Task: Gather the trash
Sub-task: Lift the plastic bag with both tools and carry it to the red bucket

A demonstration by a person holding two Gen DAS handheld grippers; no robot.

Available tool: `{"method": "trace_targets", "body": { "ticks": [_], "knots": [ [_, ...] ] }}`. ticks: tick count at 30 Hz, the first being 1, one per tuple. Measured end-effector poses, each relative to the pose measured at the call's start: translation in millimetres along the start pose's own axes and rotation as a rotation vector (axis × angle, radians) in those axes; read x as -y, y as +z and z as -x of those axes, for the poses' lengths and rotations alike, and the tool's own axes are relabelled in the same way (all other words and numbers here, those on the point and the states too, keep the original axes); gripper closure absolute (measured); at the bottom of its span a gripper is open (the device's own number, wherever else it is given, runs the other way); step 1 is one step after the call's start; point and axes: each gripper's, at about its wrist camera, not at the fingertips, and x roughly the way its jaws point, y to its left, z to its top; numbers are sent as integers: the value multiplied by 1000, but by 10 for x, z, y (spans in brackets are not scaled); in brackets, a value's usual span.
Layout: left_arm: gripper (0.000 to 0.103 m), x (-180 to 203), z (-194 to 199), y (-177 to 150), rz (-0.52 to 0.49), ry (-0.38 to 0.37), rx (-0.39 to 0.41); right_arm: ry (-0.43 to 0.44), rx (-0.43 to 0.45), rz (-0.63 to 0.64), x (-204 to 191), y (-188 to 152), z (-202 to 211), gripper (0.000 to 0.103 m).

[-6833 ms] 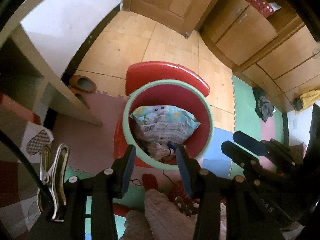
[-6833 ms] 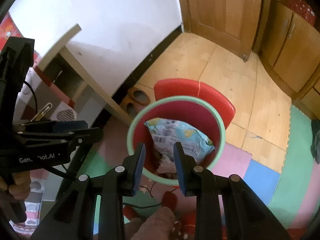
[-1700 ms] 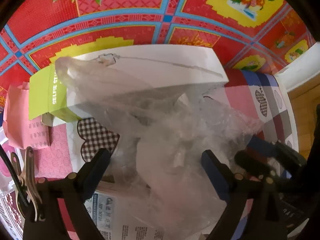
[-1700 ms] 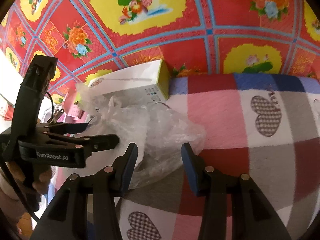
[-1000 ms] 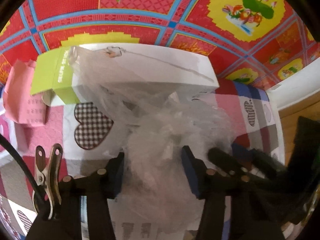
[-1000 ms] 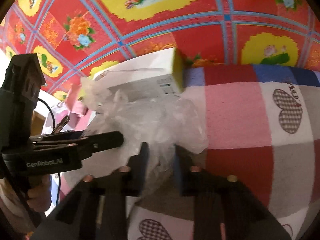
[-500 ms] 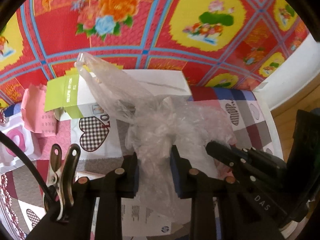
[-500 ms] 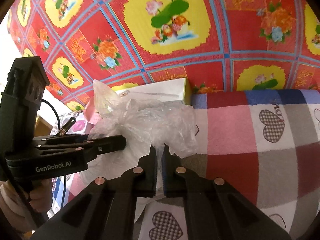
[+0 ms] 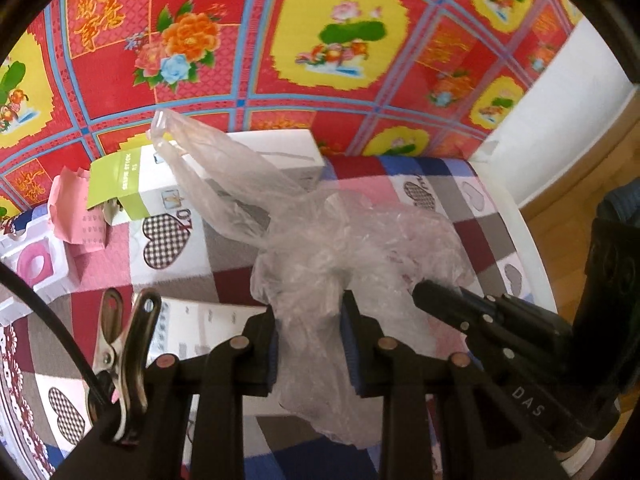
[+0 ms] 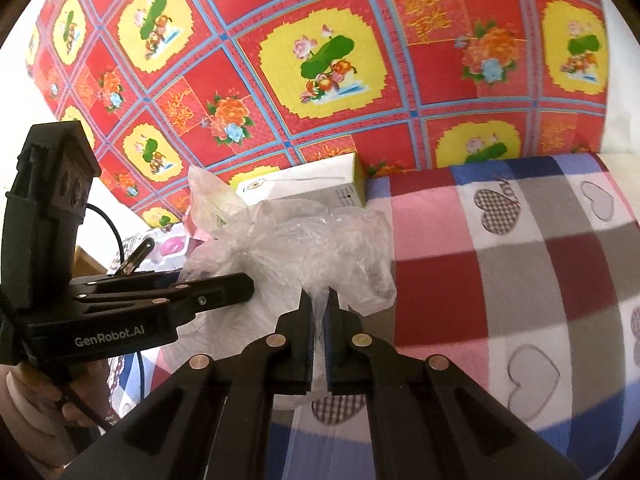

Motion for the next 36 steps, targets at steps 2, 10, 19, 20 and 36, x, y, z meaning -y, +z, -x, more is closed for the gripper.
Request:
{"method": "trace_targets", "body": {
  "ticks": [2,10,19,20,36],
  "knots": [
    [76,42,42,-56,-9,-7,0,-10,10,-6,0,-62,91,98],
    [76,241,151,-288,-62,-32,-2,-50,42,-40,-14,-298,386,98],
    [76,486,287,-525,-127,-67,-10,-101,81,-85,-38,-590,737,98],
    [76,514,300,-548,-135,-69,-11,-110,85,-92,-36,-633,784,98],
    [76,1014,408,-997,-265,-155,-39,-230,136,-186,18,-1178,1365,98]
  ]
}}
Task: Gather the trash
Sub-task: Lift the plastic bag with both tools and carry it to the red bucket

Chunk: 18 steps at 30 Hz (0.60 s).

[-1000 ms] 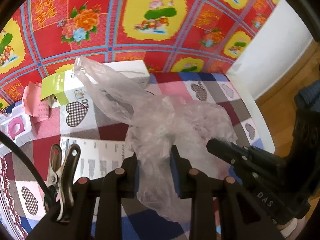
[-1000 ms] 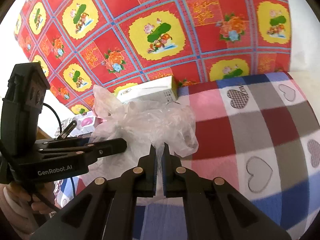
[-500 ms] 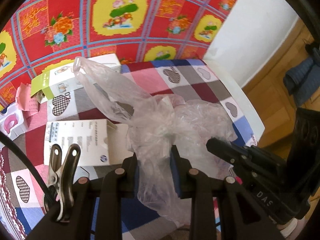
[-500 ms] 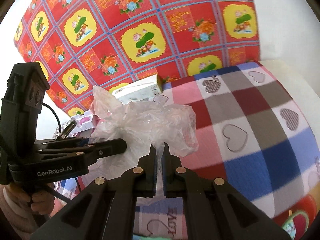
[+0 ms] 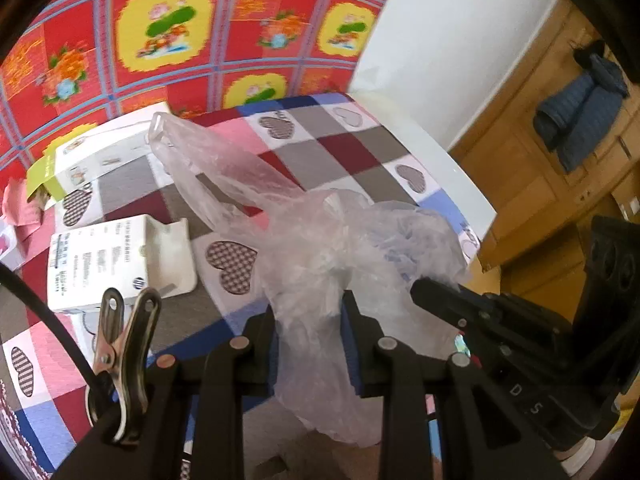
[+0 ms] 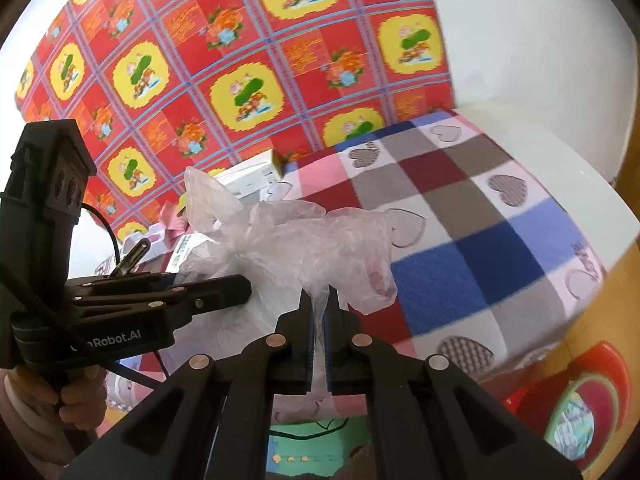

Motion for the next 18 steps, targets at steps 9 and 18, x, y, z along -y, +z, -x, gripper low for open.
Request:
{"method": "trace_targets", "body": {
  "ticks": [9,18],
  "knots": [
    [76,454,-90,-83,-99,-54,-24,-75,36,-87,316,-227,346,98],
    [76,1027,-291,-128,-230,-121,-70,-165,78,-203,761,-494,723,98]
  ]
}}
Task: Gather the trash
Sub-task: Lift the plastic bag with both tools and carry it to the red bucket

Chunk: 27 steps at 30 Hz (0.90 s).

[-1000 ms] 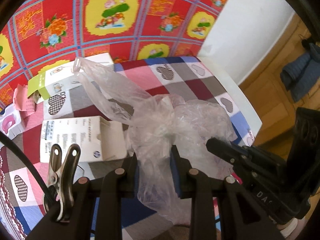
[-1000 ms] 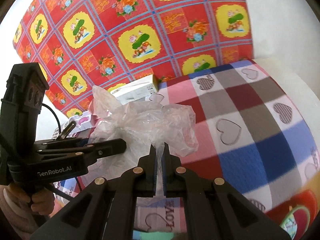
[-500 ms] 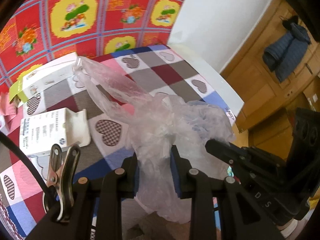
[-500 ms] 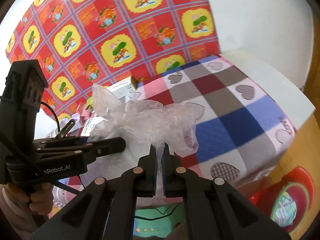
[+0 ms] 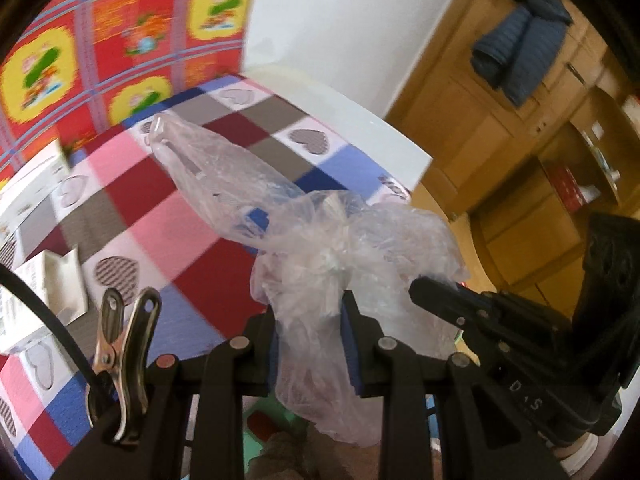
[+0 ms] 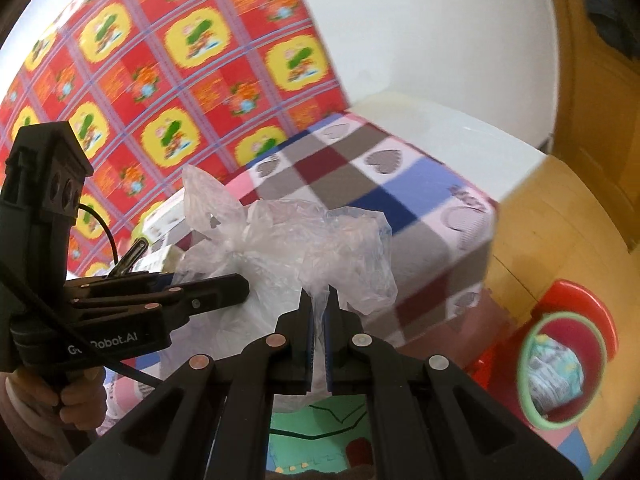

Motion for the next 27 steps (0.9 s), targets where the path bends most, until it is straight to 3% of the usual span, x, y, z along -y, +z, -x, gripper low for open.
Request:
{"method": "trace_targets", "body": {
  "ticks": [17,27],
  "knots": [
    [76,1365,-789,44,-231,-135,-118,-196,31,-218,1335,-296,625,98],
    [76,2044,-1326,-14,-334,-172,-180,-273,7,-319,2042,-514,729,98]
  ]
}}
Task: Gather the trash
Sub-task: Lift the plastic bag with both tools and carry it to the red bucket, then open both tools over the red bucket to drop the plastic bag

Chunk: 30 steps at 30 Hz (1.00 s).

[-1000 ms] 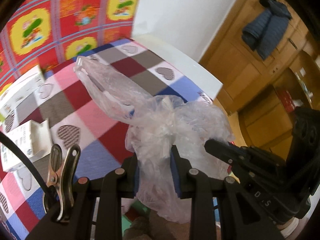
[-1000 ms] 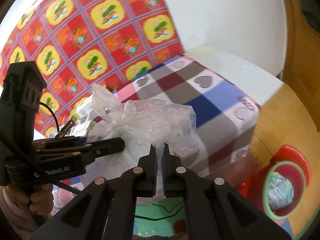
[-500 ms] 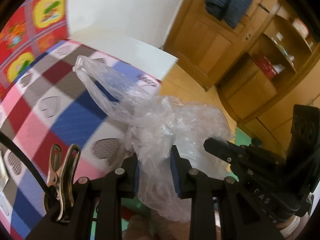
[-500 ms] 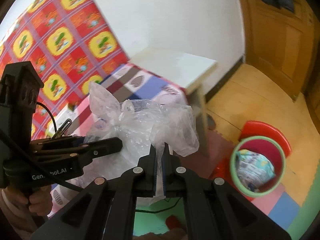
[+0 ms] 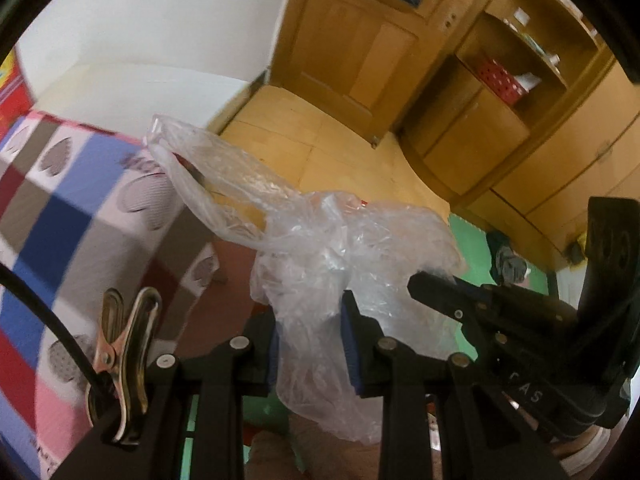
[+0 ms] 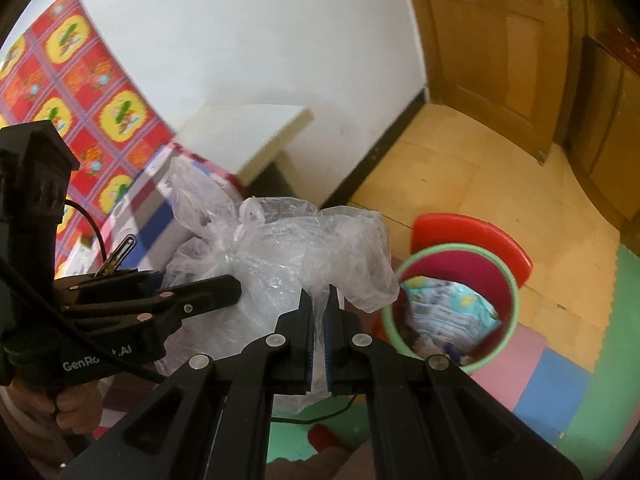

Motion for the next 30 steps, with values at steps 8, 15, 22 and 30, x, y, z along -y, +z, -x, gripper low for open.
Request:
{"method": "trace_targets", "body": {
  "ticks": [8,15,22,30],
  "knots": [
    [76,324,-630,124,-64,-37,-67,-63,-33,-55,575,-51,-198,98],
    [76,536,-1139,185,-107,-50,-106,-107,-58,-94,1030,-123,-430,98],
    [76,709,-1655,210,-144,-44,-145,-141,-98,-108,1367,-227,-677,98],
    [76,820,-2146,225,-157,-50,-189,-177,-139,-132,1692,-322,-955,98]
  ]
}}
